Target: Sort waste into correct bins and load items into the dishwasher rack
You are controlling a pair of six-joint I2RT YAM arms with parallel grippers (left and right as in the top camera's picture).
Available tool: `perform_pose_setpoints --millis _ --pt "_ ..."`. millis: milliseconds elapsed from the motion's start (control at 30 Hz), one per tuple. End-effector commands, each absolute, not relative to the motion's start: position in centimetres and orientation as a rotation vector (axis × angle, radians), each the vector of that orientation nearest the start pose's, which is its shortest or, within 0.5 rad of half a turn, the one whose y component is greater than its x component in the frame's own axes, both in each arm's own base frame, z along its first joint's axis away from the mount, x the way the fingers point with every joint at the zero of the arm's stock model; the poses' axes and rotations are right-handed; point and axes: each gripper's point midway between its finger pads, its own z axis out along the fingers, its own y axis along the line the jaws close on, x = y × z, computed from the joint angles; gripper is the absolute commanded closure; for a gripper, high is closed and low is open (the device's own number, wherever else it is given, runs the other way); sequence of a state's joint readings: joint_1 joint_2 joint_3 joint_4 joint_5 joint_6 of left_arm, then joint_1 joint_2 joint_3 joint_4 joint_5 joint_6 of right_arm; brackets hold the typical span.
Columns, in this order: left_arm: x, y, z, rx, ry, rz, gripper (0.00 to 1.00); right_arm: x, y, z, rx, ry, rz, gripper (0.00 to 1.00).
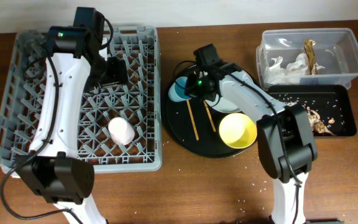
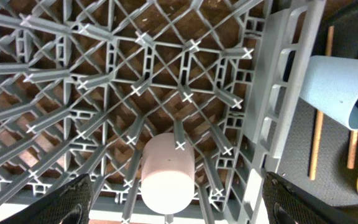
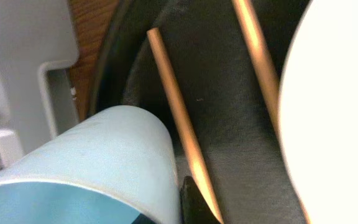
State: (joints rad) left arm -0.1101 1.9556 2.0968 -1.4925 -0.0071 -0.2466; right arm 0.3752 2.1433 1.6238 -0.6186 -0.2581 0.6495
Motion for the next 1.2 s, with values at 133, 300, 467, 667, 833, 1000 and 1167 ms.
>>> perform_pose_setpoints --millis 133,300,467,667,833,1000,1167 --pt "40.0 -14.9 25.8 0.325 2.697 -0.939 0.02 43.6 19.8 20.4 -0.166 2.431 1.504 0.96" --pt "40.1 -21.2 30.6 0.642 2.150 -1.720 0.01 41.4 23.0 26.8 -0.452 2.166 1.732 0.96" --pt "41.0 -22.5 28.8 0.572 2.077 -1.988 0.02 41.2 25.0 27.5 -0.498 2.141 1.747 0.96" --pt "40.0 -24.1 29.6 0.609 2.035 -2.063 0.18 43.0 25.1 25.4 -0.409 2.218 1.572 0.96" --pt "39.8 -24.3 29.5 0.612 2.040 -2.068 0.37 43.5 25.0 24.9 -0.385 2.234 1.524 0.63" --pt "40.1 -24.1 28.3 0.619 2.115 -1.976 0.50 43.6 24.8 24.9 -0.379 2.239 1.522 0.29" --pt "42.7 -12.2 24.7 0.346 2.719 -0.725 0.51 43.1 20.8 17.9 -0.180 2.579 1.104 0.20"
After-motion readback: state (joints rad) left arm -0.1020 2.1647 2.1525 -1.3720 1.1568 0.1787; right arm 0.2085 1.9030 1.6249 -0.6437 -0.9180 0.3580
